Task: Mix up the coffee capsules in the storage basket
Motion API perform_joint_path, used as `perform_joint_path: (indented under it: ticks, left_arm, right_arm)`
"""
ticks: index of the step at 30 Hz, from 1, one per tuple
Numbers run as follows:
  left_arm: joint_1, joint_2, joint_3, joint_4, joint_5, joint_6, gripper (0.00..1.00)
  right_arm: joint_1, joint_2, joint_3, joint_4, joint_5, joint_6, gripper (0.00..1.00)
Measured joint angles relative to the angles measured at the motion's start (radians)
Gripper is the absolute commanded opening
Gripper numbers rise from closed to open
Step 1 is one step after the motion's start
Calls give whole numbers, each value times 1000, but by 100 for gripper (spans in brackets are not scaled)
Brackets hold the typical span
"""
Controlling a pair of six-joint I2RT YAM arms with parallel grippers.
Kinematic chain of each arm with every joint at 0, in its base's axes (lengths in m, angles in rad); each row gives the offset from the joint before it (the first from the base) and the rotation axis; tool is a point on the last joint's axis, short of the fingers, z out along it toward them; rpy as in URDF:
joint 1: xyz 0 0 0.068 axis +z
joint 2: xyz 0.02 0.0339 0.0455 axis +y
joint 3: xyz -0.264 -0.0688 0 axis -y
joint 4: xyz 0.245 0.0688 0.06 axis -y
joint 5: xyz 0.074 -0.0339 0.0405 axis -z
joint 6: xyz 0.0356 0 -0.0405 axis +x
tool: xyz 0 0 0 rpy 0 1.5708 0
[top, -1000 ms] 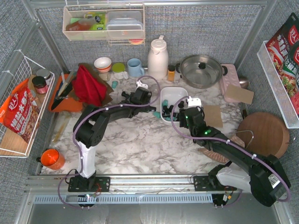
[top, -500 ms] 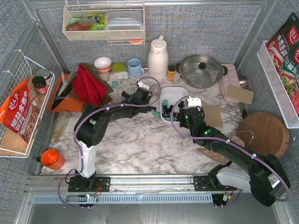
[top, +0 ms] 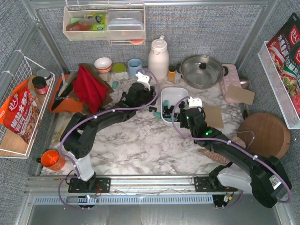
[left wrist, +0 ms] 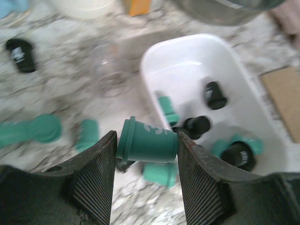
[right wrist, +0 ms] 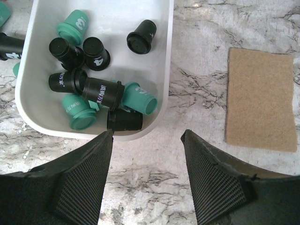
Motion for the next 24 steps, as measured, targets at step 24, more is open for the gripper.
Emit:
perform_joint_path:
  ticks: [24]
  left_arm:
    - [-118, 196, 167, 46, 95, 13, 68]
  right_arm:
    - [-1, -20, 0, 0, -3, 6, 67]
